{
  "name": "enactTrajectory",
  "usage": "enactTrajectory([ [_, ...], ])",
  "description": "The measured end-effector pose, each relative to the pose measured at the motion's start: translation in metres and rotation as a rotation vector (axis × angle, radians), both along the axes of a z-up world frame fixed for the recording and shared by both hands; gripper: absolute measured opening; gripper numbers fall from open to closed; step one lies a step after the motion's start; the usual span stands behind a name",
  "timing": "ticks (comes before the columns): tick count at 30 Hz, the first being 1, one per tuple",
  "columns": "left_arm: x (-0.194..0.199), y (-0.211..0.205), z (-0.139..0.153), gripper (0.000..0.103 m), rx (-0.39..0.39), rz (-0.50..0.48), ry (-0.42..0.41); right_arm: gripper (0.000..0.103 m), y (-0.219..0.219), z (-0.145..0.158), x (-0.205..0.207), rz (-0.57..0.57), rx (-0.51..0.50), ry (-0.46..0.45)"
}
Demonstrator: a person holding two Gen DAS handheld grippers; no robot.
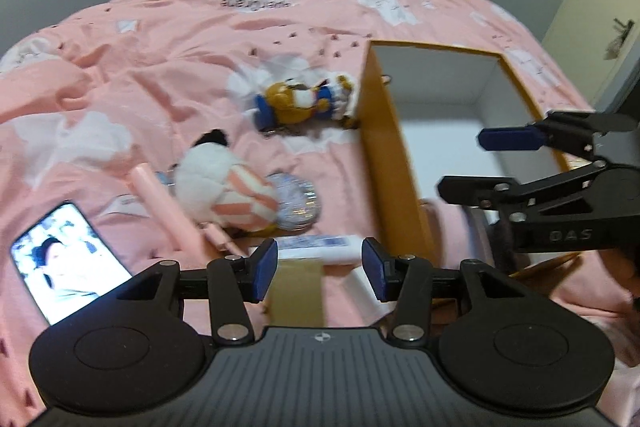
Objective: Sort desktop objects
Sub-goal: 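Open both tools and lift them away from the box, then move the left tool to the gold kraft box while the right tool moves to the glitter compact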
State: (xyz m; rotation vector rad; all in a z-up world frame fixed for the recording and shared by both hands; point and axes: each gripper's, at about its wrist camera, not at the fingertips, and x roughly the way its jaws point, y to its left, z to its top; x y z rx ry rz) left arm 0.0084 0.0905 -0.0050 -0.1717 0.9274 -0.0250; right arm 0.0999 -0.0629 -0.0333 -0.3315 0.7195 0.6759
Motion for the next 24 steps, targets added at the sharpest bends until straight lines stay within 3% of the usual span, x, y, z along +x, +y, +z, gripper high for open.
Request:
enactTrajectory([
  [5, 0.005, 0.018, -0.003, 0.054, -0.010, 0.041, 0.021, 0.070, 0.016, -0.004, 0.006, 0.077, -0.055, -0.001],
  [9, 0.015, 0.024, -0.006, 0.054, 0.004, 0.047, 0.046, 0.060, 0.033, -0.011, 0.012, 0.139, -0.118, 0.004],
  [12, 0.026, 0.030, -0.012, 0.054, 0.015, 0.055, 0.069, 0.057, 0.049, -0.015, 0.020, 0.211, -0.157, 0.022],
  [18, 0.051, 0.045, -0.030, 0.054, -0.104, 0.035, 0.133, 0.050, 0.083, -0.032, 0.040, 0.326, -0.271, 0.064],
  [24, 0.068, 0.049, -0.048, 0.054, -0.117, 0.073, 0.173, 0.050, 0.100, -0.045, 0.059, 0.401, -0.348, 0.111],
])
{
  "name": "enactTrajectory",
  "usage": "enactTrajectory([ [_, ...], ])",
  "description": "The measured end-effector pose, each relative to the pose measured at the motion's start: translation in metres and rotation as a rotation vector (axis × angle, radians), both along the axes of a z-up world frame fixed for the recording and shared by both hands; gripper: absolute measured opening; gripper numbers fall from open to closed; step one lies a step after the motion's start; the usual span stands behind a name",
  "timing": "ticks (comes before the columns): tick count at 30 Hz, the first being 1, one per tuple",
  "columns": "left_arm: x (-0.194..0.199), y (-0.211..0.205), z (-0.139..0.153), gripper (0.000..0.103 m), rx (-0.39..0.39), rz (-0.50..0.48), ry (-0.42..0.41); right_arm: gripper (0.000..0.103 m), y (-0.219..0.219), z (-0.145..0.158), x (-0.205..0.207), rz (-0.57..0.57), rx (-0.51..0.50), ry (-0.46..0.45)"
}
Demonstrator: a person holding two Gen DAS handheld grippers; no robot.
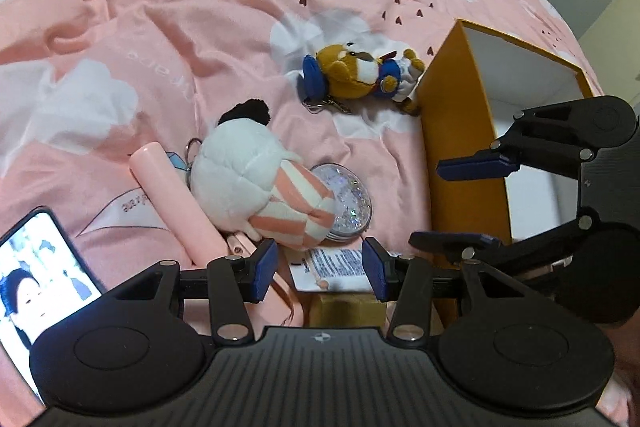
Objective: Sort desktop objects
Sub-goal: 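Move the left tool to the gold kraft box while the right tool moves to the glitter compact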
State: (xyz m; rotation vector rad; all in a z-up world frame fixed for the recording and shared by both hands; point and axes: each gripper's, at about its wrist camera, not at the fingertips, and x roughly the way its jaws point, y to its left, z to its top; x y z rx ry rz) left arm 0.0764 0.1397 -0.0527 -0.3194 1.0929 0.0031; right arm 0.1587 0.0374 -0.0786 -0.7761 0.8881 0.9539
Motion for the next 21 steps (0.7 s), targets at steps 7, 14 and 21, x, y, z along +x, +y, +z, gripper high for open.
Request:
enactTrajectory([
  [7, -0.009, -0.007, 0.003, 0.054, -0.008, -0.081, 0.042, 0.049, 0.007, -0.008, 0.006, 0.052, -0.053, 0.041],
  [14, -0.021, -0.035, -0.009, 0.058, 0.047, -0.147, 0.113, 0.049, 0.020, -0.014, 0.024, 0.126, -0.136, 0.072],
  [21, -0.013, -0.040, -0.027, 0.058, 0.056, -0.077, 0.180, 0.050, 0.052, -0.037, 0.041, 0.125, -0.200, 0.202],
])
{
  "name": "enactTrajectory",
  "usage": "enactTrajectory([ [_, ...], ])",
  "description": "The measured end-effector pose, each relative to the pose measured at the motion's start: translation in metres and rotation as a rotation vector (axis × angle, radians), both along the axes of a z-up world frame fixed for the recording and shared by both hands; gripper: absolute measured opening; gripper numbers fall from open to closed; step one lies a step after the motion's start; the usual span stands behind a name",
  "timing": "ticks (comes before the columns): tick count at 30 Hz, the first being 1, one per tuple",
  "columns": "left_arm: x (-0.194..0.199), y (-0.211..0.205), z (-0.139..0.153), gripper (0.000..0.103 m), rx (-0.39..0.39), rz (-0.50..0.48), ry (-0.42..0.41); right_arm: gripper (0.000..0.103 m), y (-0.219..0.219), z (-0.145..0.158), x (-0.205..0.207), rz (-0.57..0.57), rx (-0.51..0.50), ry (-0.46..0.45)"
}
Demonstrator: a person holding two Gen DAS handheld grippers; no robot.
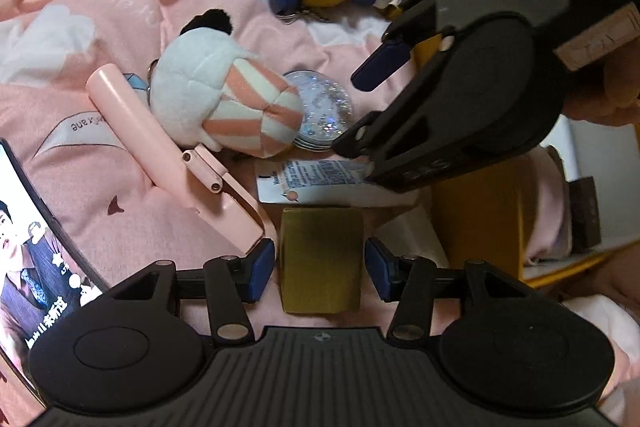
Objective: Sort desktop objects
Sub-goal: 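Move the left tool to the gold kraft box while the right tool moves to the glitter compact, then grasp the gold kraft box with the left tool while the right tool grasps the glitter compact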
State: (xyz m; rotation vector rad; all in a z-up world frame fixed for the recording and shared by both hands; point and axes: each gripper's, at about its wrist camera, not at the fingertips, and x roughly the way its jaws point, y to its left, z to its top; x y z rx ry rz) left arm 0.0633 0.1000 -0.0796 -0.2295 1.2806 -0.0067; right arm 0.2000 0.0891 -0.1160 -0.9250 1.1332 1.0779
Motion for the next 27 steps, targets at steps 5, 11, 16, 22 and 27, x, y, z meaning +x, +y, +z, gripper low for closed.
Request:
enactTrajectory([
  [5, 0.003, 0.000, -0.007, 0.058, 0.000, 0.043, 0.005, 0.052, 0.016, -0.011, -0.001, 0.018, -0.016, 0.014],
  [11, -0.001, -0.011, -0.012, 0.054, 0.062, 0.049, -0.038, 0.061, 0.028, -0.025, -0.006, 0.040, -0.040, -0.056],
  [16, 0.001, -0.013, -0.014, 0.053, 0.069, 0.045, -0.038, 0.066, 0.035, -0.037, -0.011, 0.051, -0.079, -0.132],
  [22, -0.001, -0.009, -0.012, 0.052, 0.058, 0.053, -0.043, 0.045, 0.031, -0.032, -0.017, 0.060, -0.084, -0.157],
  [27, -0.001, -0.008, -0.009, 0.052, 0.061, 0.052, -0.046, 0.025, 0.014, -0.008, -0.013, 0.016, -0.033, -0.158],
])
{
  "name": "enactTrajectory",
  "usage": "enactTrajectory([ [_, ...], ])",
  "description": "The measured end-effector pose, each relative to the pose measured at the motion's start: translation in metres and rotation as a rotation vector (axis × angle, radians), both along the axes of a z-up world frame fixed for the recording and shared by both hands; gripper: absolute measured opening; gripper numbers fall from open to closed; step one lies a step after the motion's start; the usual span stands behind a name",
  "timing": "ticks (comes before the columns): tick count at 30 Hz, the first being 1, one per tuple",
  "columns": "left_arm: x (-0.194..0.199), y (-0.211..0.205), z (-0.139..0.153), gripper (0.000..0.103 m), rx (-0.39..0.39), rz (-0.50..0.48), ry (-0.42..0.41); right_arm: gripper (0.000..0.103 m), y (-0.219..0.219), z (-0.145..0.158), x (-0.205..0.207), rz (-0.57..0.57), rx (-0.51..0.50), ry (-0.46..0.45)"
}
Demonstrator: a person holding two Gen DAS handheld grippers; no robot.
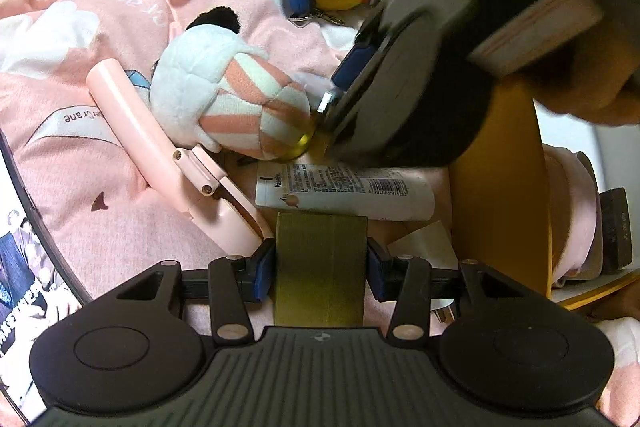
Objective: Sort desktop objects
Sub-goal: 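Grasp the gold kraft box with the left tool while the right tool grasps the glitter compact, then lower the glitter compact into the box with the right tool while the left tool carries the gold box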
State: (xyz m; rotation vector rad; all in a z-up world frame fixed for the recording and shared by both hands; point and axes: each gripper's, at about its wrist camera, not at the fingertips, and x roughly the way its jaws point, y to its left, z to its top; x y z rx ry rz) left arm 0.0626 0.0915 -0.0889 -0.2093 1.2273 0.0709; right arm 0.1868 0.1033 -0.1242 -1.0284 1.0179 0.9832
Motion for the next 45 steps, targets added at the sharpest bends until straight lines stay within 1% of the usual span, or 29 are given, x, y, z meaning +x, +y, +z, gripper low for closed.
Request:
enactTrajectory([
  [1, 0.000, 0.000, 0.000, 0.052, 0.000, 0.000, 0.000, 0.021, -0.003, 0.005, 0.002, -0.012, 0.011, -0.008],
  [4, 0.001, 0.001, 0.001, 0.052, -0.004, 0.002, 0.001, 0.016, -0.010, 0.012, 0.012, -0.071, 0.041, -0.034],
  [6, 0.001, 0.002, 0.002, 0.052, -0.007, 0.005, 0.001, 0.016, -0.013, 0.009, 0.022, -0.134, 0.040, -0.028],
  [8, -0.001, 0.001, 0.002, 0.052, -0.011, 0.009, -0.002, 0.016, -0.013, 0.001, 0.028, -0.180, 0.042, 0.011],
  [10, -0.003, 0.004, 0.003, 0.052, -0.021, 0.016, -0.010, 0.014, -0.015, -0.001, 0.034, -0.213, 0.056, 0.025],
  [14, -0.008, 0.009, 0.007, 0.052, -0.042, 0.030, -0.034, 0.014, -0.024, 0.015, 0.035, -0.260, 0.117, 0.032],
  [17, -0.012, 0.012, 0.013, 0.052, -0.049, 0.034, -0.061, 0.014, -0.040, 0.042, 0.031, -0.304, 0.202, 0.027],
  [20, -0.012, 0.013, 0.015, 0.052, -0.055, 0.036, -0.067, 0.014, -0.071, 0.068, 0.033, -0.384, 0.322, 0.092],
  [21, -0.012, 0.013, 0.015, 0.052, -0.055, 0.034, -0.067, 0.014, -0.075, 0.076, 0.021, -0.409, 0.361, 0.108],
  [23, -0.012, 0.012, 0.016, 0.052, -0.050, 0.030, -0.067, 0.014, -0.099, 0.091, 0.018, -0.459, 0.436, 0.122],
  [24, -0.012, 0.011, 0.016, 0.052, -0.049, 0.027, -0.066, 0.014, -0.112, 0.093, 0.012, -0.486, 0.469, 0.117],
  [28, -0.015, 0.006, 0.009, 0.052, -0.041, 0.024, -0.068, 0.014, -0.161, 0.120, -0.008, -0.606, 0.604, 0.105],
  [30, -0.020, 0.005, 0.013, 0.052, -0.033, 0.023, -0.074, 0.014, -0.187, 0.125, -0.018, -0.677, 0.653, 0.083],
  [32, -0.015, -0.005, 0.005, 0.052, -0.024, 0.023, -0.081, 0.014, -0.207, 0.124, -0.023, -0.738, 0.687, 0.064],
  [34, -0.017, -0.004, 0.007, 0.052, -0.014, 0.024, -0.092, 0.014, -0.230, 0.126, -0.034, -0.802, 0.709, 0.042],
  [36, -0.020, -0.004, 0.012, 0.052, -0.001, 0.025, -0.108, 0.014, -0.249, 0.124, -0.046, -0.862, 0.709, 0.015],
  [40, -0.037, -0.003, 0.039, 0.052, 0.012, 0.033, -0.174, 0.014, -0.282, 0.119, -0.063, -0.956, 0.702, -0.012],
  [42, -0.042, -0.001, 0.051, 0.052, 0.009, 0.042, -0.208, 0.014, -0.294, 0.115, -0.068, -0.996, 0.701, -0.011],
  [45, -0.050, 0.001, 0.072, 0.051, -0.030, 0.052, -0.247, 0.014, -0.305, 0.104, -0.070, -1.049, 0.674, -0.005],
])
